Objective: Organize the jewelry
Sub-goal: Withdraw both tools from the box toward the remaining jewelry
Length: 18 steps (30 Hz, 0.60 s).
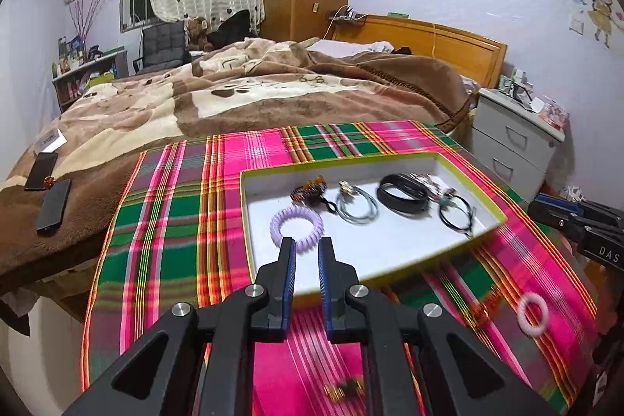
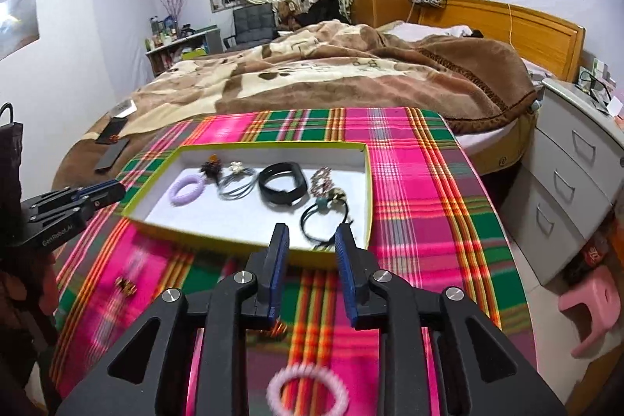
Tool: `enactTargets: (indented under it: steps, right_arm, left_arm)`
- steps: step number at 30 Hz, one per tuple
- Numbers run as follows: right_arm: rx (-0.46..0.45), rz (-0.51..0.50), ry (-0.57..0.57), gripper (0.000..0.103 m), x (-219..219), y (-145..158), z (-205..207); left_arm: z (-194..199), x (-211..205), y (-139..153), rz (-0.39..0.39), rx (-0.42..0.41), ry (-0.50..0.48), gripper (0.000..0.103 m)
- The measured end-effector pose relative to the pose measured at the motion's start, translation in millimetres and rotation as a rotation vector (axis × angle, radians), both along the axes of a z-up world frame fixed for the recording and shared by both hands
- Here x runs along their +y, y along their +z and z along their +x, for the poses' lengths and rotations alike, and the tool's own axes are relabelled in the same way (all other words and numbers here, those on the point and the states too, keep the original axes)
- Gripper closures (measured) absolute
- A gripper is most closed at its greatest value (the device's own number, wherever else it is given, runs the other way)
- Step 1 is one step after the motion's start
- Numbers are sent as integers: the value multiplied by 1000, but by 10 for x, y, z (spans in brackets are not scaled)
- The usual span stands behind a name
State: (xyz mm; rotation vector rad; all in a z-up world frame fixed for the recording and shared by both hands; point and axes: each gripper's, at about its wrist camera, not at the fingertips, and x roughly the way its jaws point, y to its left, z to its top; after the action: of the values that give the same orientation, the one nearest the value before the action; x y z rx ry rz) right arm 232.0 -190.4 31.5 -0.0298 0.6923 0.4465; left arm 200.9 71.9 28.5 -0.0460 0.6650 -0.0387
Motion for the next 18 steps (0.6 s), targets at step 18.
enactTargets:
  steps: [18]
  right_arm:
    - [8,34,0,78,-214,-57,-869]
  left_arm:
    - [-1020,-211,-42,-22,-4,0,84]
